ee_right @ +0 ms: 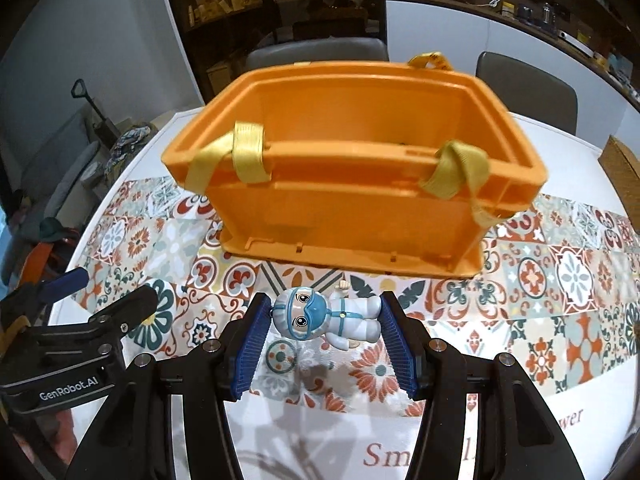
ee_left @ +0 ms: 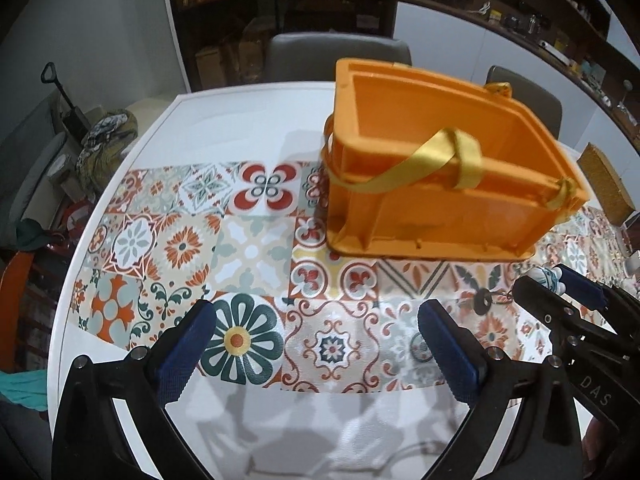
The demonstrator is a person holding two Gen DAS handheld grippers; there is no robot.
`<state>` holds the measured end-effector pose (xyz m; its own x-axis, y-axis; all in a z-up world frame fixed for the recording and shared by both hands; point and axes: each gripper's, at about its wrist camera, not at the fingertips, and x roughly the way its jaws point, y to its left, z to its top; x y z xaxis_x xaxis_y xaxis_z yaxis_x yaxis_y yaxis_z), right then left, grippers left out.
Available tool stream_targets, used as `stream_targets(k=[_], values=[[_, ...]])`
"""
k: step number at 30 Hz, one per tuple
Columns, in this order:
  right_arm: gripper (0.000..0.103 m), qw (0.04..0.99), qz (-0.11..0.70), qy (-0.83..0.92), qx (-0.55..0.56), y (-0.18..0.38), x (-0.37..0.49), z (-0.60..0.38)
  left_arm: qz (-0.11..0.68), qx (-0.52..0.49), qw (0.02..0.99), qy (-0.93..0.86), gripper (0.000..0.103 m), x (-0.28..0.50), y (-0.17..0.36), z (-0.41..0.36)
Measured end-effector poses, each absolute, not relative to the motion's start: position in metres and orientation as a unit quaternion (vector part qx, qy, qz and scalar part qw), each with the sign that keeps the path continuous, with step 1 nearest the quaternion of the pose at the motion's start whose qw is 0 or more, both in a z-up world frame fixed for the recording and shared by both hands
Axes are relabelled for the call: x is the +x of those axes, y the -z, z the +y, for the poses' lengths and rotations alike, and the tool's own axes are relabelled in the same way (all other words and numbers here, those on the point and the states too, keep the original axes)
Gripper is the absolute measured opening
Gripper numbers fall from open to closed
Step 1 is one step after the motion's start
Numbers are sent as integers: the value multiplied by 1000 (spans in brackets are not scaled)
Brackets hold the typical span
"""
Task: Organize rigid objects
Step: 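Lift and carry the figure over the crate with the right tool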
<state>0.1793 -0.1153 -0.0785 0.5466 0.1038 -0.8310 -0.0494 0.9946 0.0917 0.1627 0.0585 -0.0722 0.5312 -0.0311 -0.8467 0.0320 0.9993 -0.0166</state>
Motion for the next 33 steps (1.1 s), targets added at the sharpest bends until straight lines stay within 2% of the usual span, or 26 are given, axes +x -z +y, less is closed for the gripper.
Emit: stream_targets(k=[33], values=[[55,916,400,-19,26,-24,198,-136,421,8,904,79,103,202,-22,31]])
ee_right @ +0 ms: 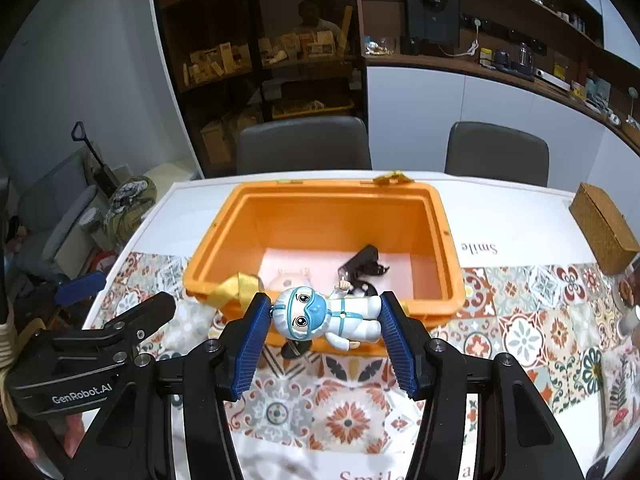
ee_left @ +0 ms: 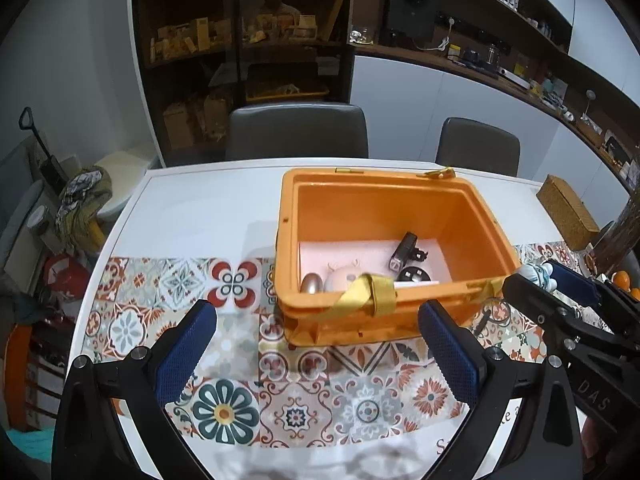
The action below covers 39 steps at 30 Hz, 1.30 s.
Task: Organize rigid objects
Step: 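Lift and carry the figure over the crate with the right tool, then open the right tool dropping the figure into the crate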
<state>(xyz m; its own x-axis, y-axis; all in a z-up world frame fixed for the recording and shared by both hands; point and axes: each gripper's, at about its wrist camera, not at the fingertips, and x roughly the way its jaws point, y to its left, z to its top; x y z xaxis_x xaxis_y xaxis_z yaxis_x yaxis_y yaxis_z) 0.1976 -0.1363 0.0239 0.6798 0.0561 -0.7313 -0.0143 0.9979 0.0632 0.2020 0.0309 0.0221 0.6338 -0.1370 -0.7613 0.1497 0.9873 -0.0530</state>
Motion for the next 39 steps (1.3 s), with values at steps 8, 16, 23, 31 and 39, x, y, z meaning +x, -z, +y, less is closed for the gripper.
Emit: stream_targets(k=[8,16,23,31,39], values=[[55,921,388,-12,19,-36,215,-137,417,7,905,82,103,222,-31,28],[55,927,374,-4,13,-49,235,-140,418,1,905,71,103,246,-35,33],[55,914,406,-8,18,-38,265,-142,424,9,904,57,103,264,-32,30],[55,896,444,2,19,-13,289,-144,433,20,900,47,103,274,-22,29],[67,891,454,22,12,-5,289,-145,440,24,896,46,103,272,-15,28]])
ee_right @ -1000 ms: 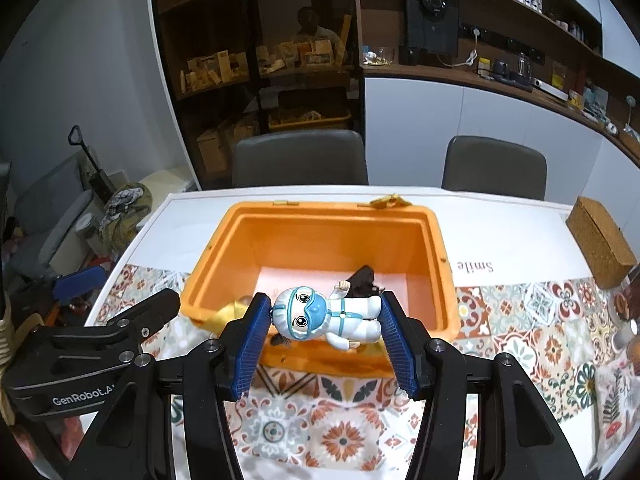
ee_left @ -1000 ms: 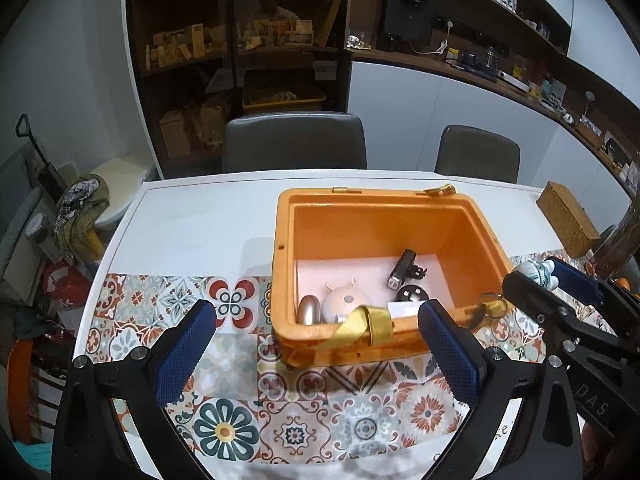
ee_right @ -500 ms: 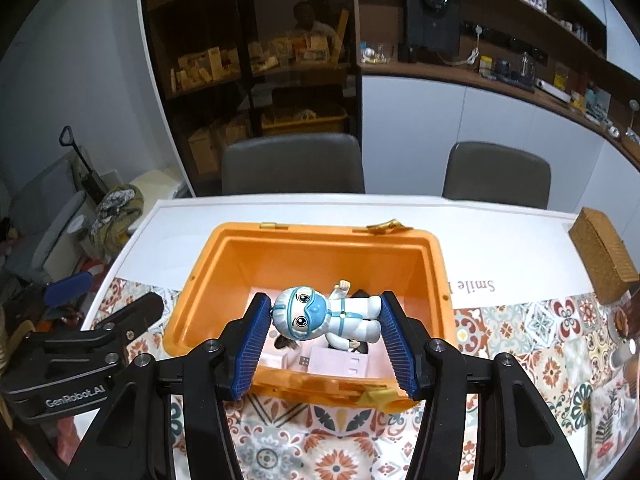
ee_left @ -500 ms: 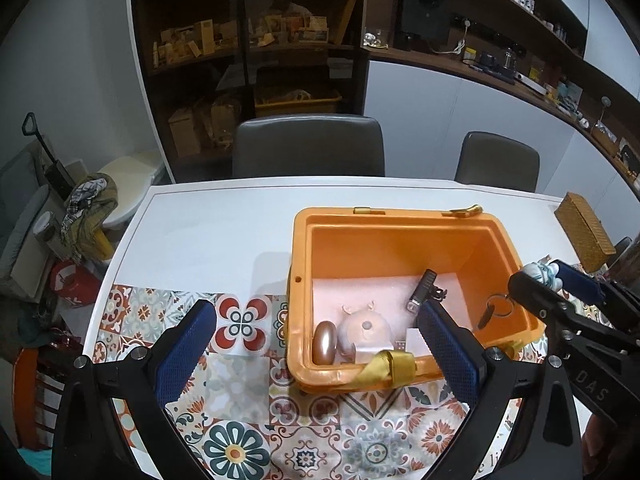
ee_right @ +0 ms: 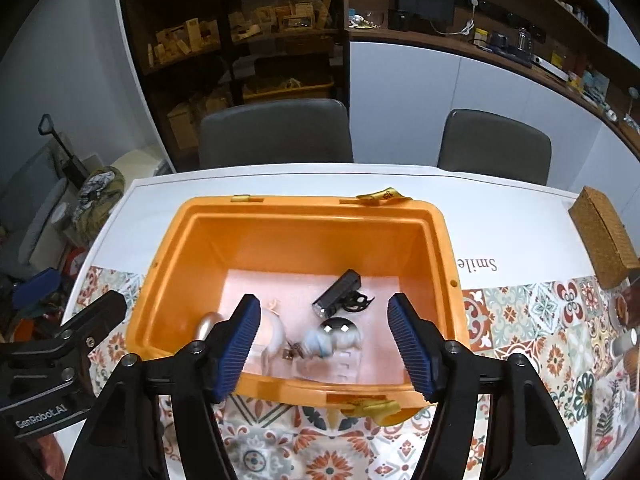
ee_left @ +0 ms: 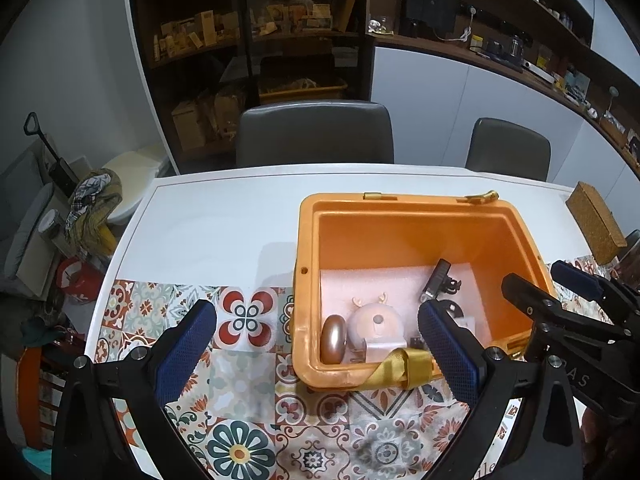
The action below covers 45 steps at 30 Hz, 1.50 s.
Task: Organize rigid objects
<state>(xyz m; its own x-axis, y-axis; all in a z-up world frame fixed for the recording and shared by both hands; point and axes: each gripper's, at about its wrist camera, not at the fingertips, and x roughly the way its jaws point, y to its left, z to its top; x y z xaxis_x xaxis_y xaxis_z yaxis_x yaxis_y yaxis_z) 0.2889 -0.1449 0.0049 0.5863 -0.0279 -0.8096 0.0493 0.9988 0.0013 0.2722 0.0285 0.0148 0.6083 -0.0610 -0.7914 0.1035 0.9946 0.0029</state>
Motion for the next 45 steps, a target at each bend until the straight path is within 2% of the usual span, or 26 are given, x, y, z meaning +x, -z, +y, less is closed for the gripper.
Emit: stream_targets(k=[4,10,18,23,45], values=[[67,890,455,30,10,-7,281,-147,438,29,897,47,103,264,-16,28],[73,894,447,33,9,-16,257,-149,432,29,900,53,103,245,-22,28],[87,902,429,41,11,-33,219,-152,424,24,903,59,103,214,-31,31],[91,907,419,49,1,-41,196,-153,418,27,906,59,103,196,-35,29],[92,905,422,45,0,-43,133,-154,413,38,908,62,103,140,-37,19]])
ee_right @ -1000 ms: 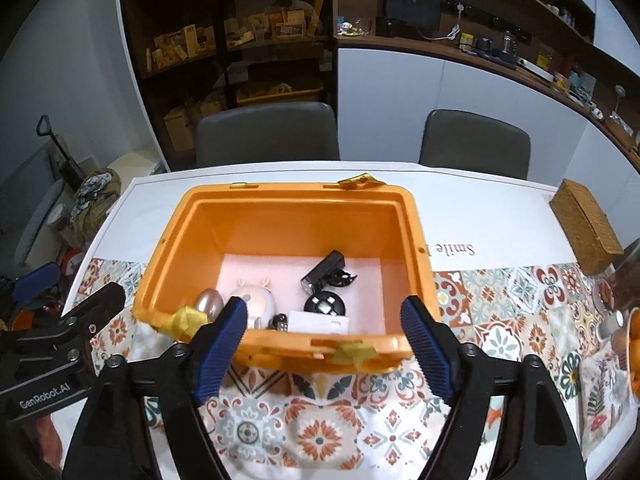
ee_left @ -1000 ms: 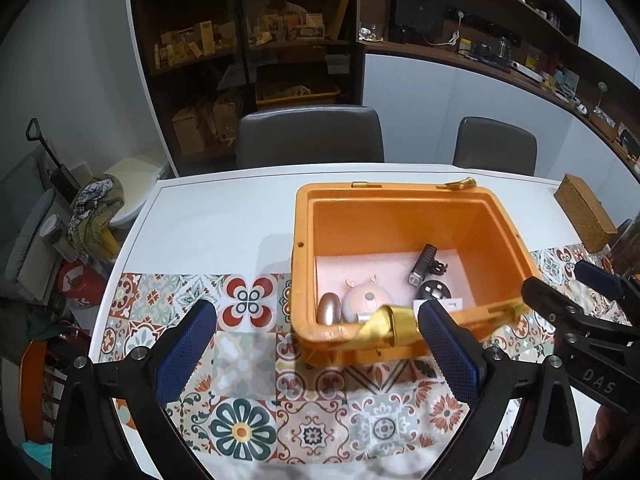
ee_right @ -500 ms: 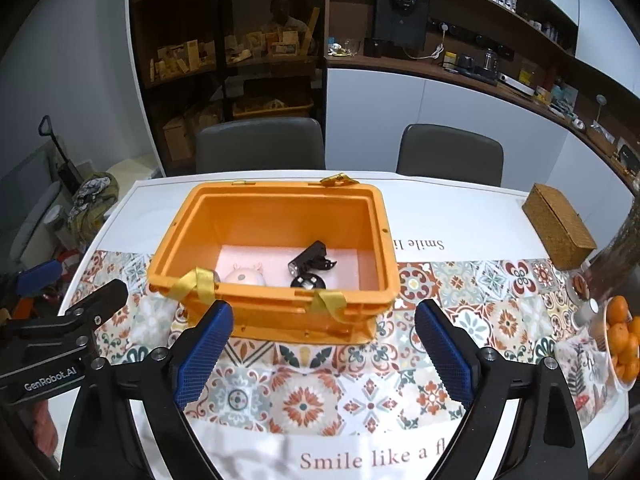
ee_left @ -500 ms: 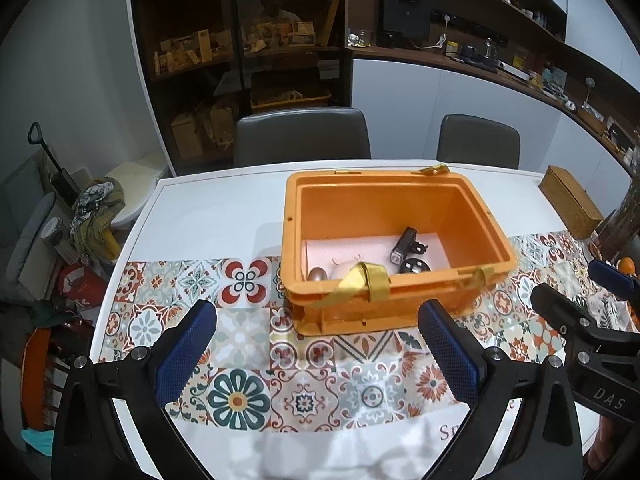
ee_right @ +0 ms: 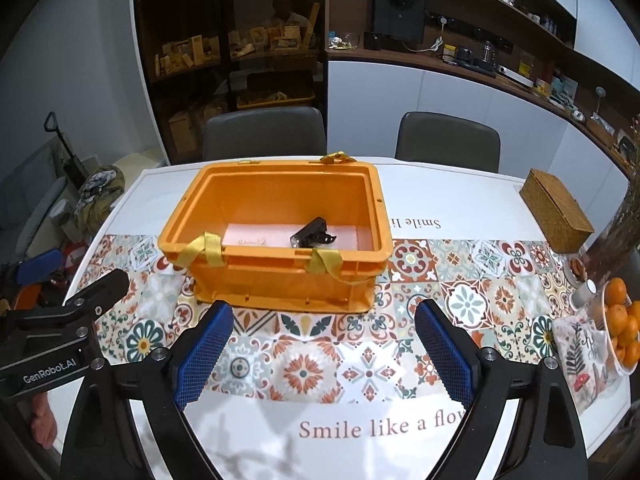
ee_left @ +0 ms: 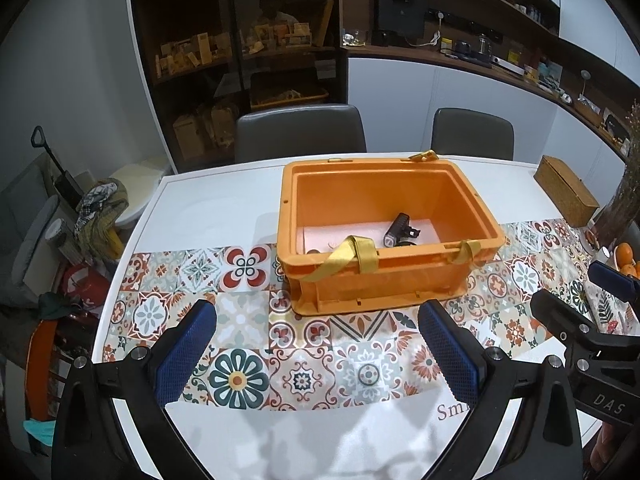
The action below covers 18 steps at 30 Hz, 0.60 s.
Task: Organize rigid objects
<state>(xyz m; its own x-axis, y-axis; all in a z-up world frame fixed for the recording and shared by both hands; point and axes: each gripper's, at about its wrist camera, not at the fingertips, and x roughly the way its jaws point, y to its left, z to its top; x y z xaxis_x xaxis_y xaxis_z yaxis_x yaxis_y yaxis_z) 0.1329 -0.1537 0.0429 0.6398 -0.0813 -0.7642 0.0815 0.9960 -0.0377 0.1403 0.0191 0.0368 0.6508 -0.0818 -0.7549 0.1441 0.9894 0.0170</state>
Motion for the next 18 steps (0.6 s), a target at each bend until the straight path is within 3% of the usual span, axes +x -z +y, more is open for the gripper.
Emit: stream_targets(k=[18], values=[[92,903,428,42,9,-39,119,-159,420,36,905,55,103,126,-31,22]])
